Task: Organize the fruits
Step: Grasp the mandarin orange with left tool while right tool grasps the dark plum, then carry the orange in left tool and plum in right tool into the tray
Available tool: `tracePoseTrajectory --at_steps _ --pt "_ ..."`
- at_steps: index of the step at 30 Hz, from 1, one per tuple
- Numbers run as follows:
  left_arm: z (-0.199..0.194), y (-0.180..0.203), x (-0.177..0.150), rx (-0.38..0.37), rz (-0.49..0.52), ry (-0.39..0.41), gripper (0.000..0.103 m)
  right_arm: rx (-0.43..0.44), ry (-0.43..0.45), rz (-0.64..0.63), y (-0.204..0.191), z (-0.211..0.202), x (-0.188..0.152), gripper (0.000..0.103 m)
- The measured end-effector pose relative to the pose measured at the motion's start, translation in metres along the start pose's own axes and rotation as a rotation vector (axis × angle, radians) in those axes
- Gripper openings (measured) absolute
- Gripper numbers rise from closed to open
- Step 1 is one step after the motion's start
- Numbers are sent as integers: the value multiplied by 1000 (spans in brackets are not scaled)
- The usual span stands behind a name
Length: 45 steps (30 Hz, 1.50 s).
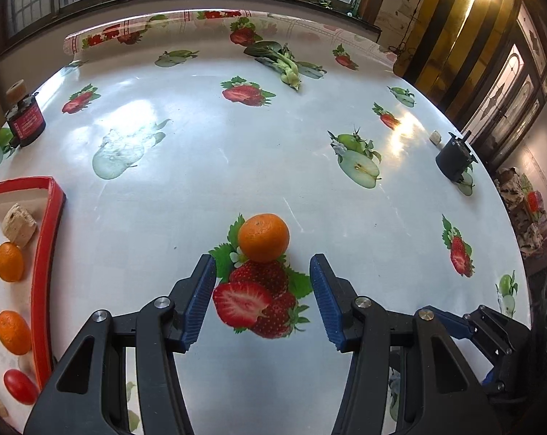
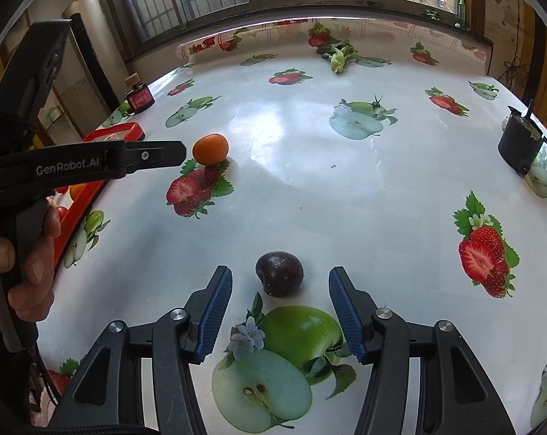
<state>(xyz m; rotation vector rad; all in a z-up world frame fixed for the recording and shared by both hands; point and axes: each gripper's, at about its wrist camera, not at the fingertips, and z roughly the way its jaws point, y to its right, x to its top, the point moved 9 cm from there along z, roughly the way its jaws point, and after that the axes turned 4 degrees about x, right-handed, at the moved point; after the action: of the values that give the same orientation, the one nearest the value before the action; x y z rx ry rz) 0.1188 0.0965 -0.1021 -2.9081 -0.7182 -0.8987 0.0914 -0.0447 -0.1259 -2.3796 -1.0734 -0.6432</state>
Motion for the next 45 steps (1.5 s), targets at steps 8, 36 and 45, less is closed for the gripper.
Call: tracePoseTrajectory --at_steps 8,36,45 --pt "34 14 6 28 69 -16 50 -21 -7 -28 4 9 4 39" --pt "-54 -30 -61 56 -24 43 31 104 43 -38 -44 -26 2 27" --pt "-78 -48 -83 78 -60 61 31 143 52 -83 -78 -25 8 27"
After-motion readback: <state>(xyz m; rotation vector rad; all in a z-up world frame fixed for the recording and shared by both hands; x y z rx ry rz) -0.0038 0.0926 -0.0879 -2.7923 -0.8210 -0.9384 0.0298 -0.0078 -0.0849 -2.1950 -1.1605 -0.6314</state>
